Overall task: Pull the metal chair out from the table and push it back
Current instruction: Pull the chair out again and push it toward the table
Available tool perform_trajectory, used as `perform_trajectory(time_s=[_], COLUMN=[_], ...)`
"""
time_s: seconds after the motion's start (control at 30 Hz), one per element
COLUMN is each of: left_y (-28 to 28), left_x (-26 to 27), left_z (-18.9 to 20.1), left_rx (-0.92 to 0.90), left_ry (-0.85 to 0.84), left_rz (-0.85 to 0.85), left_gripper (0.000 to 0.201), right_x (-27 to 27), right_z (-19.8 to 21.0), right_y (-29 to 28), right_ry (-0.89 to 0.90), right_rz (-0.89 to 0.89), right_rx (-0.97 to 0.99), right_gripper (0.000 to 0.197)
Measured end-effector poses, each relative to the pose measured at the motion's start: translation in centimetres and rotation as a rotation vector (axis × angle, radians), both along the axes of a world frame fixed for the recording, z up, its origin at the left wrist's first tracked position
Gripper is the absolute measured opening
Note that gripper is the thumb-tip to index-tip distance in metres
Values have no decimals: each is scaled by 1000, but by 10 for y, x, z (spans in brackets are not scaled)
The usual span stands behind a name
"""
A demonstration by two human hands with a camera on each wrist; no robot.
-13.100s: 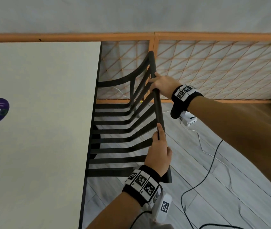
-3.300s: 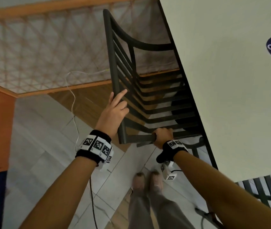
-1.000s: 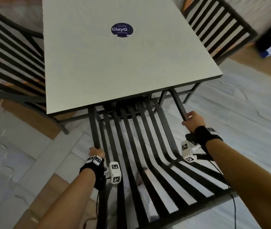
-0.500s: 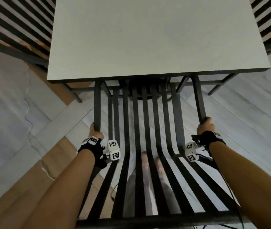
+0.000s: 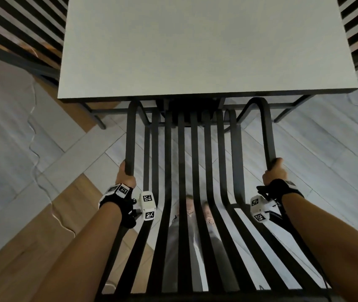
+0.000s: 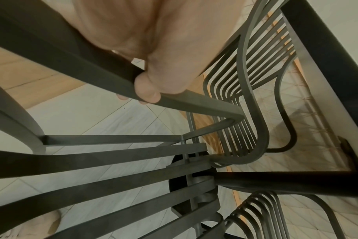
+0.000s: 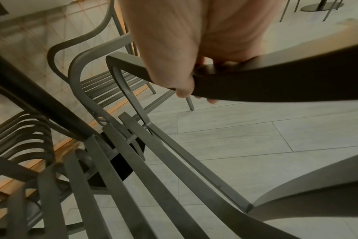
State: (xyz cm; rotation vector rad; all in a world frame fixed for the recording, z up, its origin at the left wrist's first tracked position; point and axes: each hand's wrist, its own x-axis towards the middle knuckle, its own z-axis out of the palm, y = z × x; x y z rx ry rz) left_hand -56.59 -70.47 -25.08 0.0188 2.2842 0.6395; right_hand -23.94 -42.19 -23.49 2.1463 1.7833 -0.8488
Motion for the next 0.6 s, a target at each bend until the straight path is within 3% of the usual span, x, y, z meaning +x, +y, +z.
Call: perform_trajectory(time_s=[0.27,0.33,0.43,0.6], left_y=[2,2,4,13], left_x=[-3,4,17,43], left_z=[8,15,29,56], left_rx=[-78,-124,-226,-319], left_ry=[-135,-161,-158,-101], left_rz=[-23,-13,-41,-121], left_gripper=[71,83,95,93], right_x=[6,5,1,-3], right_z=[11,20,34,49], right_y=[2,0,-3,-10], right_ry=[24,33,23,57], right_rz=[36,86,199,232], right_rx=[-16,9,50,34], right_gripper=[47,51,54,53])
